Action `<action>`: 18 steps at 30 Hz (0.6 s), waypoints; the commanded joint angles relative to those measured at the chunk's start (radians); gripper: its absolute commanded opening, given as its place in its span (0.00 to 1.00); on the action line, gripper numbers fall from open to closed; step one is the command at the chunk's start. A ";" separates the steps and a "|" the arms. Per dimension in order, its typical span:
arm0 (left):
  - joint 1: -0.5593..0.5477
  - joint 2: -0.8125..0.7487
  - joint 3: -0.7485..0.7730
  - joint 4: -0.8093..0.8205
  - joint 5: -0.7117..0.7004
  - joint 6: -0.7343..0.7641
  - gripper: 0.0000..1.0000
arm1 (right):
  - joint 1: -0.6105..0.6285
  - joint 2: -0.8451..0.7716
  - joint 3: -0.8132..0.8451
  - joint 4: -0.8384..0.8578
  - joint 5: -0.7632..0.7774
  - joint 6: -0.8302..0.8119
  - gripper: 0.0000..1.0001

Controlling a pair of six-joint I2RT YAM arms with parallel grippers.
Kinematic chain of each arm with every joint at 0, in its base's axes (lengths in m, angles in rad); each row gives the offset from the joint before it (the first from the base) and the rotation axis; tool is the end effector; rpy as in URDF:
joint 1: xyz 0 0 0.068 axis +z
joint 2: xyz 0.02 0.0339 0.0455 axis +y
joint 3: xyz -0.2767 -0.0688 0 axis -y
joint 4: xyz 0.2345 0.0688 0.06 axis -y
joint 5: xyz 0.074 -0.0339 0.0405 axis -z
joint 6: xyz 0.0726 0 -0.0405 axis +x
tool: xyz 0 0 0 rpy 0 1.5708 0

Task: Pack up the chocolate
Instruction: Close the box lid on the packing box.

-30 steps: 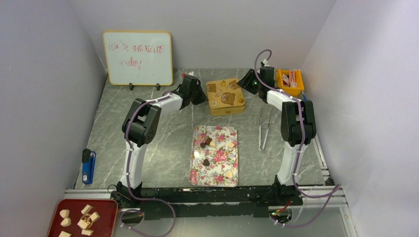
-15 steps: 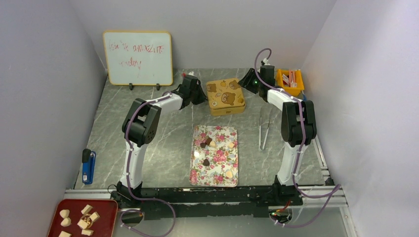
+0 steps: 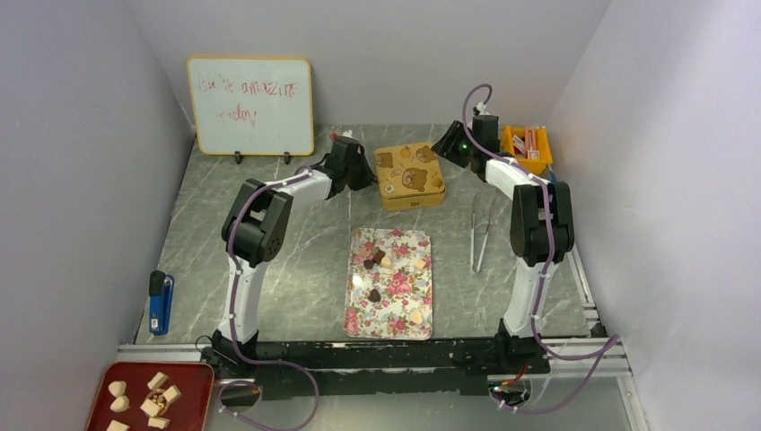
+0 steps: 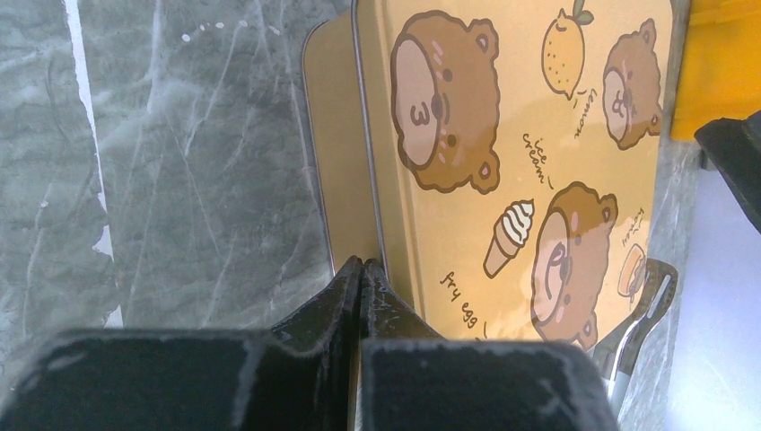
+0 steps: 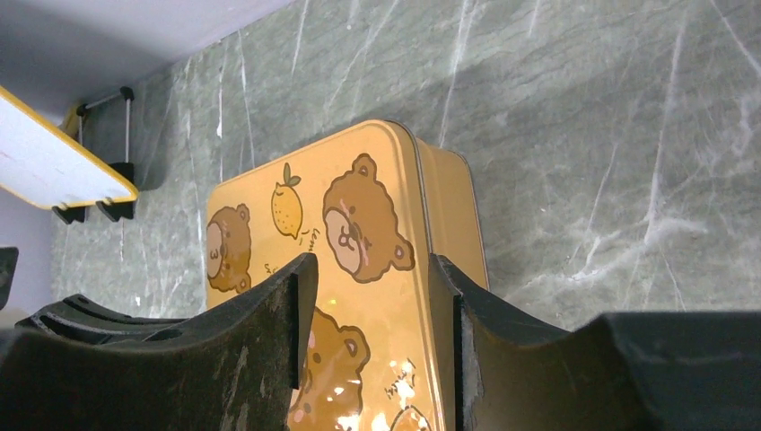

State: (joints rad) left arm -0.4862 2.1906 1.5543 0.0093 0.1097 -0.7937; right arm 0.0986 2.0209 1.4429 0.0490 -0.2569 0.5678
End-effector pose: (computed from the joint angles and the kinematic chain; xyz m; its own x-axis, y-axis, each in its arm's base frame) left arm 0.4590 -0.2516 0.1619 -0.7508 -0.4048 -0.5220 0.0108 0.7826 -0.6224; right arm 0.4899 0.0670 0.2120 -0.5920 0.4641 -0.6589 0.0058 0.8200 0.5724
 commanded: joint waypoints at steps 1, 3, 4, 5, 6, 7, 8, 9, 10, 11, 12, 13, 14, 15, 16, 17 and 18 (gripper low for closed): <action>-0.009 -0.016 0.015 0.008 0.019 0.020 0.05 | -0.004 0.023 0.051 0.002 -0.034 -0.009 0.52; -0.009 -0.014 0.017 0.008 0.020 0.020 0.05 | -0.006 0.035 0.061 -0.005 -0.040 -0.008 0.53; -0.009 -0.014 0.015 0.009 0.020 0.019 0.05 | -0.007 0.041 0.060 -0.004 -0.042 -0.007 0.53; -0.009 -0.014 0.015 0.009 0.020 0.019 0.05 | -0.008 0.044 0.058 -0.003 -0.043 -0.006 0.53; -0.009 -0.014 0.015 0.009 0.020 0.019 0.05 | -0.009 0.048 0.057 -0.001 -0.044 -0.005 0.53; -0.009 -0.014 0.017 0.009 0.020 0.020 0.05 | -0.010 0.052 0.057 -0.001 -0.046 -0.004 0.53; -0.009 -0.013 0.016 0.009 0.019 0.021 0.05 | -0.010 0.057 0.058 0.001 -0.051 -0.004 0.53; -0.009 -0.012 0.016 0.009 0.019 0.021 0.05 | -0.011 0.063 0.061 0.000 -0.055 -0.003 0.53; -0.009 -0.012 0.017 0.009 0.019 0.020 0.05 | -0.011 0.067 0.063 -0.001 -0.058 -0.003 0.53; -0.009 -0.012 0.017 0.008 0.018 0.020 0.05 | -0.011 0.072 0.064 -0.001 -0.061 -0.003 0.53; -0.009 -0.011 0.018 0.008 0.018 0.020 0.05 | -0.011 0.075 0.067 -0.001 -0.065 -0.002 0.53; -0.009 -0.010 0.018 0.008 0.019 0.021 0.05 | -0.011 0.081 0.070 -0.002 -0.067 -0.002 0.53; -0.009 -0.010 0.018 0.008 0.020 0.021 0.05 | -0.011 0.085 0.072 -0.003 -0.070 -0.002 0.53; -0.009 -0.009 0.018 0.009 0.019 0.021 0.05 | -0.011 0.089 0.073 -0.003 -0.076 -0.003 0.53; -0.009 -0.008 0.018 0.010 0.018 0.021 0.05 | -0.011 0.092 0.075 -0.003 -0.079 -0.003 0.53; -0.009 -0.008 0.017 0.011 0.018 0.021 0.05 | -0.011 0.095 0.078 -0.004 -0.083 -0.002 0.53; -0.009 -0.007 0.015 0.011 0.018 0.019 0.05 | -0.011 0.097 0.079 -0.004 -0.087 -0.003 0.53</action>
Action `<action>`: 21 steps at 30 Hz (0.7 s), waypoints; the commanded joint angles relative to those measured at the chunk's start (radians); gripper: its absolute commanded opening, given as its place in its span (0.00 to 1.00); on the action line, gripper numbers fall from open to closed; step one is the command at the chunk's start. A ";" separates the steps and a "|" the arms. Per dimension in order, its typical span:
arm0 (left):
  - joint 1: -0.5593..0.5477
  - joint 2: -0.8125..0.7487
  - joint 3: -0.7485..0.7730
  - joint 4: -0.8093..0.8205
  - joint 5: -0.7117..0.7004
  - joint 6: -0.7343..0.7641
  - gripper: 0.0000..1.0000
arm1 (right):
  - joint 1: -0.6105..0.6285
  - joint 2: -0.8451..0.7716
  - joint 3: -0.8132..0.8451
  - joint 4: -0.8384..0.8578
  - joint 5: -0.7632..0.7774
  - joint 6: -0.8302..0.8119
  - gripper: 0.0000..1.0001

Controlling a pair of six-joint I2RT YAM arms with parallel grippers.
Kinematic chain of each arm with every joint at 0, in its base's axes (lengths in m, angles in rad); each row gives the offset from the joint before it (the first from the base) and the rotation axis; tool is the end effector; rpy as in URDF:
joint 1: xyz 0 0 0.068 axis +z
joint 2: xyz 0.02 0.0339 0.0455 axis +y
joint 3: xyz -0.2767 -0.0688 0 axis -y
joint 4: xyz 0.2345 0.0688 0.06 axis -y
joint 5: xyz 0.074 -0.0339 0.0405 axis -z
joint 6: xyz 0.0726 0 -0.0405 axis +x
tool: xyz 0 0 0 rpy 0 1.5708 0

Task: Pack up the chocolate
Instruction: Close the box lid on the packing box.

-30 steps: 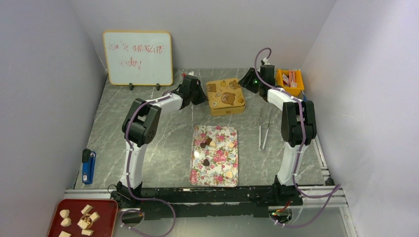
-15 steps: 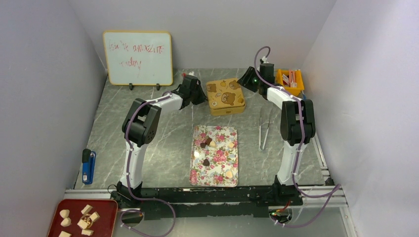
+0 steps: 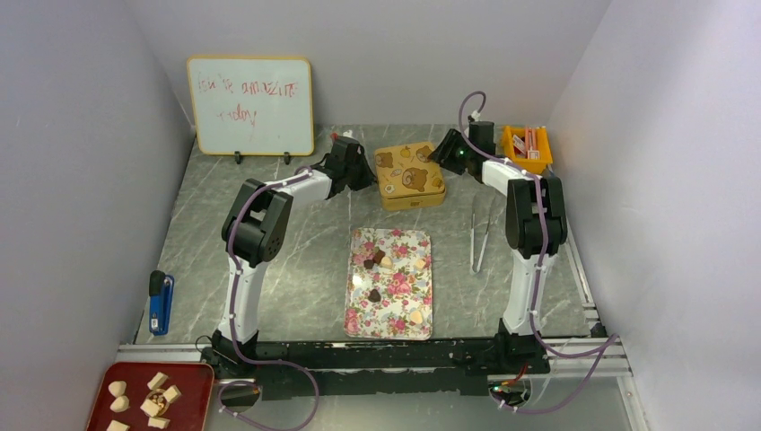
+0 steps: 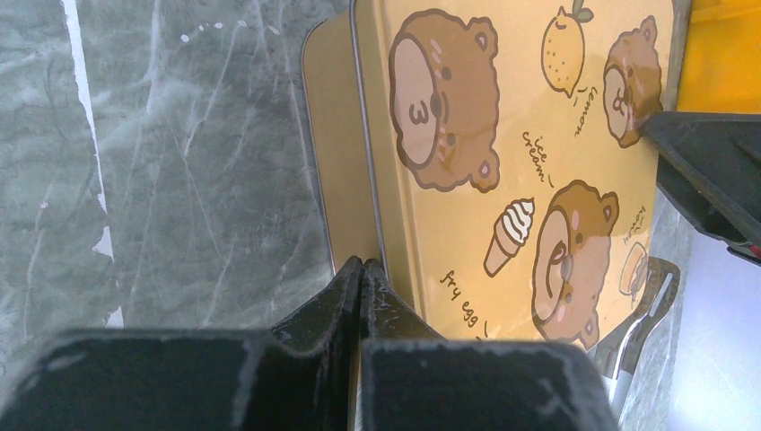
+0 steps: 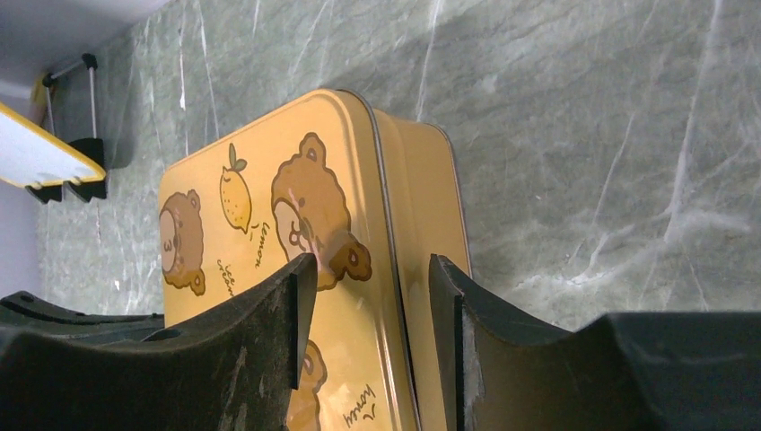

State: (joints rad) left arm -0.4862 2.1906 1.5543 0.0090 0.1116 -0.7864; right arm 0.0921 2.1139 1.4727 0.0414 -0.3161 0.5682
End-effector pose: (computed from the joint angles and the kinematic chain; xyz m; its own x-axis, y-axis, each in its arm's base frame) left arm 0.4589 -0.2517 0.1619 -0.7517 -0.3983 -0.5256 0.0170 0.7850 -0.6192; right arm 0.5006 0.0689 0.1775 -0.6583 0.4528 -0.6013 0.0134 0.8058 0.5921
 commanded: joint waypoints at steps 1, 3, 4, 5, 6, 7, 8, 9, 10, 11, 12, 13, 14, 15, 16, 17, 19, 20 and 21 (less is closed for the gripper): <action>-0.009 -0.006 0.015 0.012 0.016 0.012 0.05 | -0.005 0.004 0.048 0.006 -0.030 -0.002 0.53; -0.009 -0.005 0.014 0.014 0.017 0.011 0.05 | -0.005 0.003 0.046 0.013 -0.038 -0.002 0.52; -0.009 -0.004 0.013 0.014 0.018 0.010 0.05 | -0.005 0.002 0.047 0.014 -0.041 -0.001 0.50; -0.009 -0.001 0.013 0.013 0.020 0.009 0.05 | -0.005 0.001 0.047 0.014 -0.041 -0.003 0.49; -0.009 0.001 0.015 0.012 0.021 0.009 0.05 | -0.005 -0.001 0.047 0.014 -0.041 -0.002 0.46; -0.009 0.002 0.016 0.009 0.024 0.009 0.05 | -0.005 -0.003 0.047 0.014 -0.041 -0.003 0.44; -0.009 0.005 0.018 0.006 0.026 0.009 0.05 | -0.005 -0.006 0.046 0.015 -0.040 -0.004 0.43; -0.009 0.008 0.021 0.002 0.029 0.009 0.05 | -0.005 -0.008 0.046 0.015 -0.040 -0.005 0.42; -0.009 0.011 0.024 -0.001 0.031 0.009 0.05 | -0.005 -0.011 0.046 0.015 -0.040 -0.004 0.39; -0.009 0.014 0.026 -0.005 0.034 0.009 0.05 | -0.005 -0.011 0.046 0.016 -0.038 -0.004 0.36; -0.009 0.017 0.029 -0.007 0.038 0.009 0.05 | -0.005 -0.012 0.046 0.015 -0.038 -0.005 0.32; -0.009 0.021 0.034 -0.007 0.041 0.011 0.05 | -0.005 -0.012 0.046 0.018 -0.040 -0.005 0.29; -0.009 0.024 0.038 -0.007 0.043 0.012 0.05 | -0.005 -0.014 0.046 0.017 -0.042 -0.004 0.27; -0.009 0.026 0.039 -0.026 0.045 0.013 0.05 | -0.005 -0.013 0.046 0.018 -0.044 -0.003 0.25; -0.009 0.026 0.037 -0.031 0.046 0.012 0.05 | -0.005 -0.014 0.045 0.019 -0.045 -0.003 0.22; -0.009 0.025 0.035 -0.032 0.046 0.014 0.05 | -0.005 -0.017 0.043 0.021 -0.046 -0.002 0.21; -0.009 0.023 0.032 -0.033 0.048 0.015 0.05 | -0.005 -0.021 0.041 0.021 -0.043 -0.002 0.20; -0.009 0.024 0.032 -0.035 0.049 0.016 0.05 | -0.005 -0.025 0.041 0.020 -0.044 -0.001 0.19; -0.009 0.024 0.031 -0.035 0.051 0.016 0.05 | -0.005 -0.028 0.040 0.020 -0.044 -0.002 0.19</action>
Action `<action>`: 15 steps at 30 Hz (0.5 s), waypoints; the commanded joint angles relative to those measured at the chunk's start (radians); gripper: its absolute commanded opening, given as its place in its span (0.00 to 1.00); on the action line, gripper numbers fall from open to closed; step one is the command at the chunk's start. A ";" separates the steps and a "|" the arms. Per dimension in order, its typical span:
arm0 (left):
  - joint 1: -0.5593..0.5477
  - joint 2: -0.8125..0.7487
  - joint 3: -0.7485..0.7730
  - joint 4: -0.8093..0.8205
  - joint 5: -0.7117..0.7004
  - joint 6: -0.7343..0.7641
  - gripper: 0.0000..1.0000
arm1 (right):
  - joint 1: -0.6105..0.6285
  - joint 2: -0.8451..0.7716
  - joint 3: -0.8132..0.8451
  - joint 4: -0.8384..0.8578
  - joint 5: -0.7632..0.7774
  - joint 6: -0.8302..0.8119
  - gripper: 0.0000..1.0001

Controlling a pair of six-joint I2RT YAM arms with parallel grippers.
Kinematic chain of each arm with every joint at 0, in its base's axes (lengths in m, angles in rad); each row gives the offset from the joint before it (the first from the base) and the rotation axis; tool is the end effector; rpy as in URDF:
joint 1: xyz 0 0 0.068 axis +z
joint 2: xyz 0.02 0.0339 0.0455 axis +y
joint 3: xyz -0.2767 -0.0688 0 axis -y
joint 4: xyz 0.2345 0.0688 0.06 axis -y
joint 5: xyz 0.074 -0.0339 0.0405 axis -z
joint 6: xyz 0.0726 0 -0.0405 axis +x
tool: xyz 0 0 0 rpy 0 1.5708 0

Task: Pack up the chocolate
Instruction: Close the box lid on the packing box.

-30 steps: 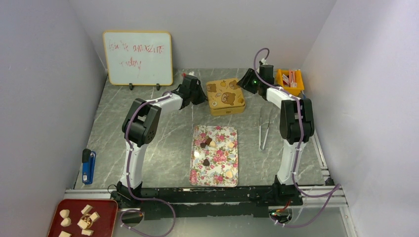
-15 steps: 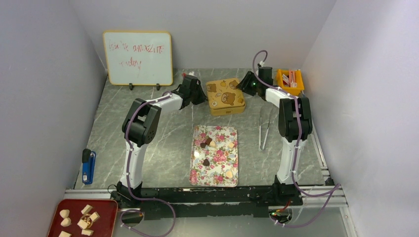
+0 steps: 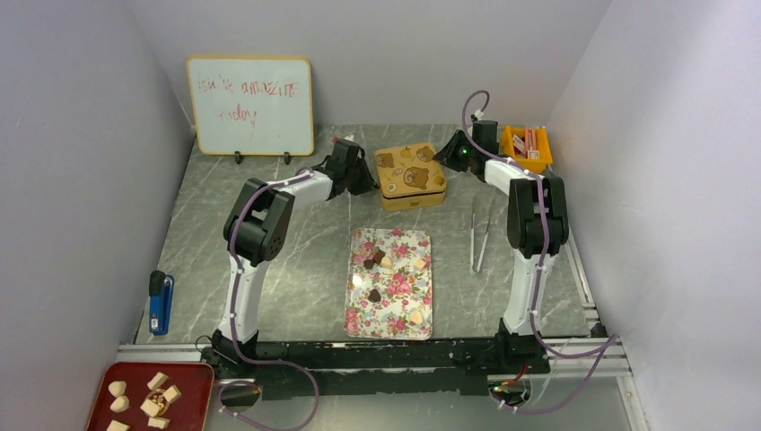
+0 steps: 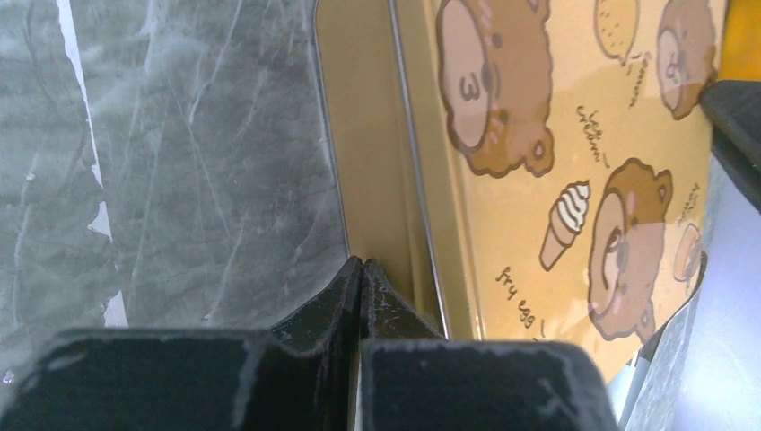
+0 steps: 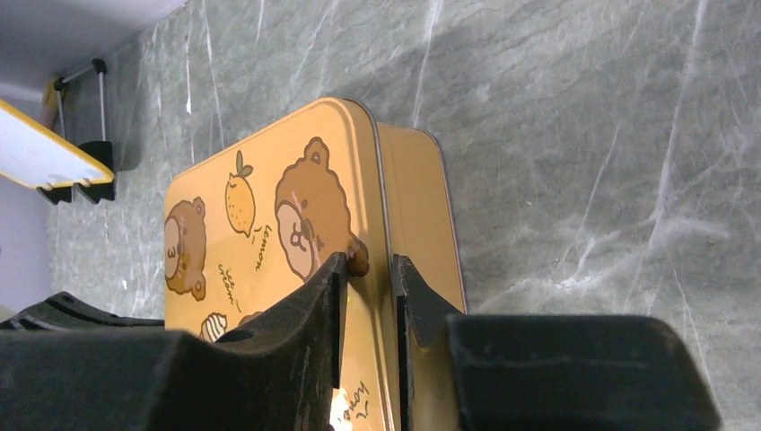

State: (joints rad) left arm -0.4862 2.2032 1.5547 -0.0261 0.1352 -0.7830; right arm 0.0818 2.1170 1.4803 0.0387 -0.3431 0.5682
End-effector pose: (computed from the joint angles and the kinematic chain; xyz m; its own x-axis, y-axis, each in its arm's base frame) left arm 0.4557 -0.2519 0.1517 -0.7837 -0.3764 -0.4942 0.0046 0.7920 -0.6106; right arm 0.5019 0.0657 0.1786 -0.6635 0.4541 -0.5947 0.0035 0.7967 0.6044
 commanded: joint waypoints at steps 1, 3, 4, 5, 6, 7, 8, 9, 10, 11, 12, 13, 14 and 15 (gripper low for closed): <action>-0.009 0.010 0.029 0.000 0.029 0.013 0.05 | 0.006 -0.034 0.032 0.023 -0.015 -0.002 0.19; -0.009 0.009 0.026 0.001 0.030 0.011 0.05 | 0.006 -0.040 0.034 0.022 -0.014 -0.005 0.18; -0.009 0.007 0.025 0.002 0.030 0.011 0.05 | 0.006 -0.041 0.036 0.017 -0.012 -0.008 0.18; -0.009 0.006 0.024 0.002 0.031 0.011 0.05 | 0.006 -0.044 0.036 0.015 -0.011 -0.009 0.18; -0.009 0.006 0.024 0.000 0.032 0.011 0.05 | 0.006 -0.048 0.034 0.015 -0.010 -0.010 0.18; -0.009 0.005 0.025 0.000 0.031 0.012 0.05 | 0.006 -0.051 0.033 0.012 -0.007 -0.012 0.18; -0.009 0.003 0.025 0.000 0.031 0.013 0.05 | 0.006 -0.054 0.031 0.009 -0.004 -0.015 0.19; -0.009 0.002 0.025 0.000 0.031 0.013 0.05 | 0.006 -0.056 0.027 0.008 -0.003 -0.014 0.20; -0.009 0.001 0.025 0.000 0.029 0.013 0.05 | 0.006 -0.059 0.022 0.008 -0.002 -0.014 0.24; -0.009 -0.001 0.023 0.000 0.028 0.013 0.05 | 0.006 -0.061 0.016 0.009 -0.002 -0.014 0.28; -0.009 -0.002 0.022 0.001 0.027 0.013 0.05 | 0.006 -0.065 0.011 0.009 -0.002 -0.014 0.32; -0.009 -0.002 0.022 0.002 0.027 0.012 0.05 | 0.006 -0.067 0.004 0.010 0.000 -0.013 0.36; -0.009 -0.002 0.022 0.000 0.027 0.013 0.05 | 0.006 -0.070 -0.001 0.012 0.000 -0.014 0.38; -0.009 -0.003 0.021 0.000 0.029 0.014 0.05 | 0.006 -0.072 -0.007 0.015 0.000 -0.013 0.40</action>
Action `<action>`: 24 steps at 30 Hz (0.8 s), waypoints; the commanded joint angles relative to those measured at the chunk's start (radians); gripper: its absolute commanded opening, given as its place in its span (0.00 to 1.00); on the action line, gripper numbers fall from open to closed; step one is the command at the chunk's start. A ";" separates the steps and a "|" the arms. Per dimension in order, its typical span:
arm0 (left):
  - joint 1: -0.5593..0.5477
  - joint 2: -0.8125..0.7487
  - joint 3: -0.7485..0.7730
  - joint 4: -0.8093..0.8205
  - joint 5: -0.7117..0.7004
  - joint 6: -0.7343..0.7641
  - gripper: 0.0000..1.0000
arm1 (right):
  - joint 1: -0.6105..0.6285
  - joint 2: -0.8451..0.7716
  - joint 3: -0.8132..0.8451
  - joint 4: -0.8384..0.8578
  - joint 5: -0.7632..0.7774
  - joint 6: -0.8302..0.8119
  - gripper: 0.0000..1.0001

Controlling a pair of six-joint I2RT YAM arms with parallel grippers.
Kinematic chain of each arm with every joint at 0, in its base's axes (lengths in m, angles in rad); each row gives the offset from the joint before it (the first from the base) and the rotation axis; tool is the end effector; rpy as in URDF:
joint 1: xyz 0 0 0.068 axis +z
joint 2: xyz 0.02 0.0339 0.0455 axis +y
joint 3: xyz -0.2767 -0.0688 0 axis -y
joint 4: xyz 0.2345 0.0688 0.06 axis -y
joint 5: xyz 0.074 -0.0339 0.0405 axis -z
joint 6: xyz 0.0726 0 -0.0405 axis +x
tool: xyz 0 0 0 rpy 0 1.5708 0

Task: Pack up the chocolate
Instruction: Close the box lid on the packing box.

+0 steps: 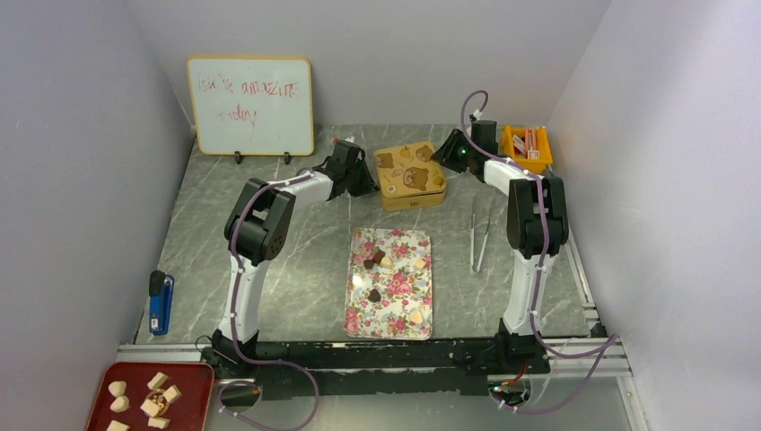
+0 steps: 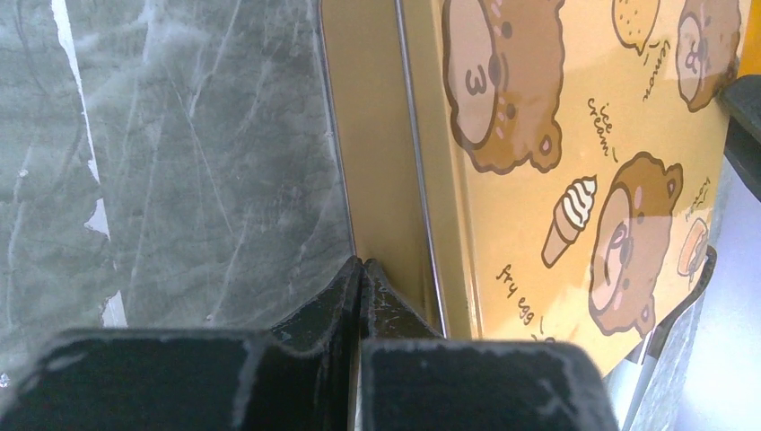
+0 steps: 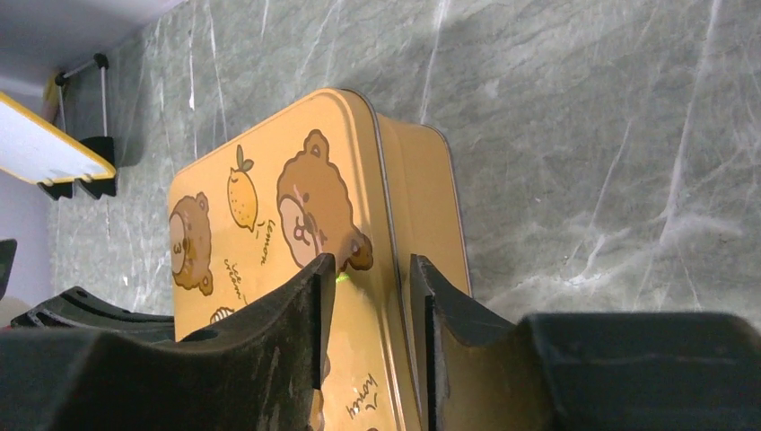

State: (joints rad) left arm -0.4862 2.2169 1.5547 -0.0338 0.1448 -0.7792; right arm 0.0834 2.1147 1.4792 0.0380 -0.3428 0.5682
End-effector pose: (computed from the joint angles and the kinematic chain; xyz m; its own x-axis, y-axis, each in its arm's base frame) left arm 0.4551 -0.2524 0.1441 -0.7970 -0.3653 -0.4810 0.0003 0.7962 -0.6051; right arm 0.5014 0.0664 0.1793 -0.6638 0.4531 -0.5951 0.0021 0.7968 0.6043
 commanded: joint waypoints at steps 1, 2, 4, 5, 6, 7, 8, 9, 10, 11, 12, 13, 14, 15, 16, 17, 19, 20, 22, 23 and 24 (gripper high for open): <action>-0.009 -0.018 0.020 0.008 0.019 0.010 0.05 | 0.004 -0.073 -0.010 0.016 -0.001 -0.014 0.42; -0.009 -0.020 0.018 0.008 0.018 0.009 0.05 | 0.005 -0.075 -0.012 0.017 -0.001 -0.013 0.43; -0.009 -0.023 0.015 0.009 0.017 0.009 0.05 | 0.005 -0.079 -0.014 0.017 0.001 -0.015 0.44; -0.009 -0.025 0.013 0.008 0.016 0.009 0.05 | 0.005 -0.081 -0.016 0.015 0.001 -0.015 0.45; -0.009 -0.025 0.013 0.008 0.016 0.008 0.05 | 0.005 -0.084 -0.015 0.014 0.003 -0.018 0.45; -0.009 -0.025 0.014 0.008 0.016 0.008 0.05 | 0.005 -0.086 -0.015 0.010 0.004 -0.018 0.45; -0.009 -0.026 0.015 0.008 0.016 0.008 0.05 | 0.005 -0.088 -0.014 0.008 0.005 -0.020 0.46; -0.009 -0.026 0.015 0.009 0.018 0.006 0.05 | 0.005 -0.090 -0.014 0.007 0.005 -0.021 0.45; -0.009 -0.027 0.015 0.009 0.018 0.006 0.05 | 0.004 -0.093 -0.015 0.003 0.006 -0.023 0.46; -0.009 -0.028 0.015 0.009 0.016 0.006 0.05 | 0.005 -0.095 -0.018 0.002 0.006 -0.024 0.46; -0.009 -0.029 0.015 0.009 0.016 0.006 0.05 | 0.005 -0.099 -0.022 0.002 0.006 -0.025 0.46; -0.009 -0.029 0.014 0.008 0.015 0.006 0.05 | 0.005 -0.103 -0.028 0.003 0.006 -0.025 0.46; -0.009 -0.030 0.014 0.008 0.015 0.006 0.05 | 0.005 -0.107 -0.034 0.004 0.006 -0.026 0.46; -0.009 -0.031 0.015 0.008 0.015 0.006 0.05 | 0.005 -0.109 -0.040 0.004 0.005 -0.027 0.46; -0.009 -0.031 0.015 0.007 0.014 0.007 0.05 | 0.005 -0.111 -0.044 0.003 0.002 -0.027 0.46; -0.009 -0.032 0.015 0.005 0.014 0.008 0.05 | 0.004 -0.114 -0.049 0.000 0.003 -0.027 0.46; -0.009 -0.034 0.015 0.005 0.012 0.008 0.05 | 0.004 -0.124 -0.061 0.001 0.007 -0.027 0.46; -0.009 -0.035 0.013 0.005 0.011 0.008 0.05 | 0.005 -0.129 -0.068 0.001 0.009 -0.026 0.46; -0.009 -0.038 0.013 0.002 0.010 0.009 0.05 | 0.006 -0.137 -0.078 0.000 0.014 -0.027 0.47; -0.009 -0.039 0.013 0.000 0.009 0.010 0.05 | 0.005 -0.139 -0.080 -0.003 0.017 -0.028 0.47; -0.009 -0.041 0.013 -0.001 0.008 0.012 0.05 | 0.005 -0.142 -0.081 -0.007 0.017 -0.030 0.47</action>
State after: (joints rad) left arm -0.4866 2.2169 1.5547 -0.0349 0.1452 -0.7792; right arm 0.0875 2.0418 1.4086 0.0292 -0.3412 0.5571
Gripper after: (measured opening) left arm 0.057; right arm 0.463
